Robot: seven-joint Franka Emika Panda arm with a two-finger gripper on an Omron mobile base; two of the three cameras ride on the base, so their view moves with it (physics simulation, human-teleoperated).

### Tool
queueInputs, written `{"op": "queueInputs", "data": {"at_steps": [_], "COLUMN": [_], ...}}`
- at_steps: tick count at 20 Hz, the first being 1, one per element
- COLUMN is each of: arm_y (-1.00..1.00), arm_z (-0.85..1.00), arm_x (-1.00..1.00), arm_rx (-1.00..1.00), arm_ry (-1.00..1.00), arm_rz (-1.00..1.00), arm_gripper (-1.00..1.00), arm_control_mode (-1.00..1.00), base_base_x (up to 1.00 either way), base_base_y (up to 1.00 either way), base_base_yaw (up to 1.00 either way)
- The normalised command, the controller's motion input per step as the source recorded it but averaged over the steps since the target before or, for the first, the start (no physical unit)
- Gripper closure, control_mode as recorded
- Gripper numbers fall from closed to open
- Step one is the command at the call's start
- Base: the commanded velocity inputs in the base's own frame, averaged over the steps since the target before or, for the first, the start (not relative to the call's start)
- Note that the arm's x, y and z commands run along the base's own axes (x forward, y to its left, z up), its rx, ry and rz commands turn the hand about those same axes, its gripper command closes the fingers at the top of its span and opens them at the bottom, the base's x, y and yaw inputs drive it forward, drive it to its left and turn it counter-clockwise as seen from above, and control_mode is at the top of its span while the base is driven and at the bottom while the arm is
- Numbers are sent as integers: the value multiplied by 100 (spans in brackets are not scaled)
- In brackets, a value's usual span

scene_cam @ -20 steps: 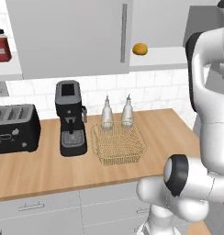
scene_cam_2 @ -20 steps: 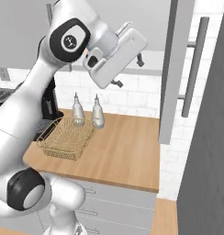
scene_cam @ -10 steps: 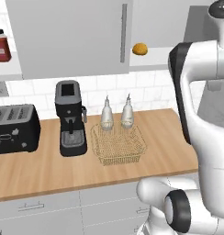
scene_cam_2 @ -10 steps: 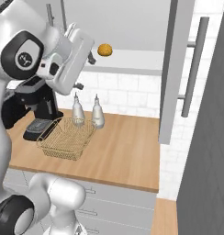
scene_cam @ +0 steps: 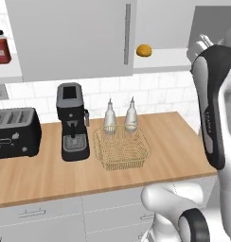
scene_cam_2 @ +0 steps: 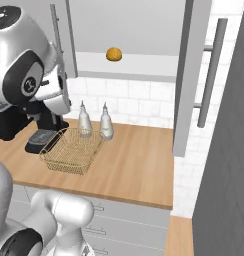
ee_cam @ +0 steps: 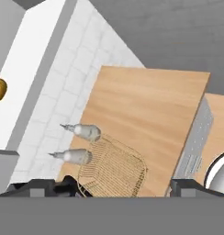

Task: Open the cabinet, pick up the bread from the cabinet and place it in the basket. Then move the basket to the dining counter.

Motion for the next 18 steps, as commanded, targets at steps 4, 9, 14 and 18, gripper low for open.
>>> {"op": "queueInputs", "data": {"at_steps": [4, 9, 14, 18], "arm_y": [56, 98, 67, 46], "arm_z": [-4, -31, 9, 0], "arm_x": [52, 58, 32, 67], "arm_rx": [-13, -29, -26, -29], "arm_ry": [19, -13, 1, -10], "arm_rz": [53, 36, 25, 12], "arm_gripper": [-100, -100, -100, -100], "arm_control_mode": [-100, -100, -100, -100], "base_base_x": [0, 0, 0, 0], "base_base_y": [0, 0, 0, 0], "base_base_yaw": [0, 0, 0, 0]}}
